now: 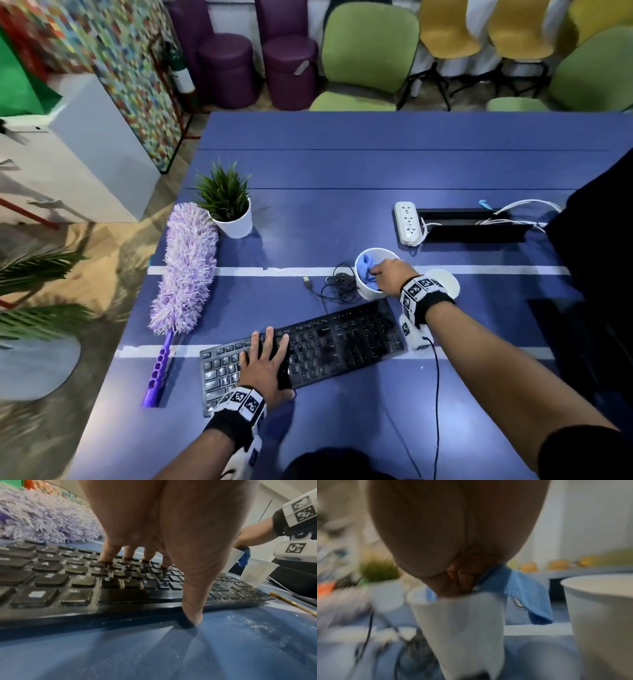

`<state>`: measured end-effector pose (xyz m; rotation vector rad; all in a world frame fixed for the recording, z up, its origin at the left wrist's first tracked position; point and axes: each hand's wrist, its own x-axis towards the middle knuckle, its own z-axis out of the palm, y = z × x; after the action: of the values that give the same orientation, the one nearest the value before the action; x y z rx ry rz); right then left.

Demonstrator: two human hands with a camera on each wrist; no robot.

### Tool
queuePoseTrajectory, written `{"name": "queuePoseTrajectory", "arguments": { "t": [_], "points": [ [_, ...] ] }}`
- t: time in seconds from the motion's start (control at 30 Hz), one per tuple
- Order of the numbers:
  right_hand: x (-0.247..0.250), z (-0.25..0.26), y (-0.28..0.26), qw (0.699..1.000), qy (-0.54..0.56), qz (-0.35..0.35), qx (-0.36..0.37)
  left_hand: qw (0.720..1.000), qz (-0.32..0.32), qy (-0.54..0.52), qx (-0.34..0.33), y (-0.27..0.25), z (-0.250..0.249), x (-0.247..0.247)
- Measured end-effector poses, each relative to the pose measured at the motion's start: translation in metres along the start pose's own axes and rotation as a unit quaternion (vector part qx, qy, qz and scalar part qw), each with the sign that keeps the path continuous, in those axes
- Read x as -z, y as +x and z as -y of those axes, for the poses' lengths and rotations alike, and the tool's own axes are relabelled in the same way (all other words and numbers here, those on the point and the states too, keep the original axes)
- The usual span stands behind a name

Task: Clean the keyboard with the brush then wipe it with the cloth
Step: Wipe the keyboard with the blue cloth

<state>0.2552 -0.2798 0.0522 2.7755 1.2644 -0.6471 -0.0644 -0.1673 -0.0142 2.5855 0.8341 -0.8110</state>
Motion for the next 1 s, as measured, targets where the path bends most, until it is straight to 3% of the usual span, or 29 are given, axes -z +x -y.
{"name": "queuePoseTrajectory", "arguments": {
  "t": [0.03, 0.1, 0.13, 0.27, 0.37, 0.43, 0.53, 0.6, 0.67, 0.7, 0.77, 0.83, 0.9, 0.93, 1.0],
  "points": [
    [0.003, -0.003, -0.001, 0.996, 0.065, -0.062, -0.02, 1.0, 0.001, -0.006, 0.003, 0.0, -0.001, 0.003],
    [0.006, -0.01, -0.011, 0.956, 0.142, -0.247, -0.074, 1.0, 0.0, -0.005, 0.006, 0.001, -0.007, 0.016],
    [0.005, -0.013, -0.017, 0.943, 0.142, -0.281, -0.109, 1.0, -0.008, 0.002, 0.0, 0.003, -0.012, 0.025],
    [-0.006, -0.019, -0.038, 0.957, 0.129, -0.139, -0.219, 0.992, -0.088, -0.023, -0.092, 0.028, -0.053, 0.078],
    [-0.005, -0.016, -0.04, 0.953, 0.154, -0.159, -0.208, 0.977, -0.125, -0.057, -0.162, 0.06, -0.098, 0.12],
    [-0.006, -0.007, -0.043, 0.958, 0.172, -0.171, -0.151, 0.971, -0.13, -0.047, -0.194, 0.077, -0.125, 0.14],
    [-0.019, 0.003, -0.049, 0.975, 0.191, -0.115, 0.008, 0.964, -0.116, 0.017, -0.239, 0.094, -0.154, 0.152],
    [-0.034, -0.003, -0.057, 0.932, 0.326, -0.153, 0.036, 0.956, -0.107, 0.093, -0.255, 0.103, -0.164, 0.149],
    [-0.055, -0.015, -0.073, 0.841, 0.466, -0.273, -0.042, 0.947, -0.108, 0.155, -0.262, 0.11, -0.167, 0.145],
    [-0.068, -0.025, -0.084, 0.807, 0.481, -0.323, -0.112, 0.942, -0.107, 0.17, -0.268, 0.113, -0.169, 0.142],
    [-0.092, -0.044, -0.113, 0.774, 0.432, -0.381, -0.262, 0.935, -0.108, 0.193, -0.279, 0.118, -0.172, 0.138],
    [-0.119, -0.062, -0.138, 0.784, 0.334, -0.377, -0.362, 0.926, -0.118, 0.23, -0.275, 0.121, -0.175, 0.135],
    [-0.144, -0.077, -0.153, 0.81, 0.272, -0.275, -0.441, 0.918, -0.128, 0.267, -0.265, 0.125, -0.179, 0.136],
    [-0.155, -0.082, -0.158, 0.816, 0.258, -0.232, -0.462, 0.912, -0.127, 0.286, -0.264, 0.126, -0.181, 0.136],
    [-0.169, -0.088, -0.164, 0.828, 0.231, -0.211, -0.466, 0.901, -0.119, 0.319, -0.269, 0.129, -0.183, 0.139]
  ]
}}
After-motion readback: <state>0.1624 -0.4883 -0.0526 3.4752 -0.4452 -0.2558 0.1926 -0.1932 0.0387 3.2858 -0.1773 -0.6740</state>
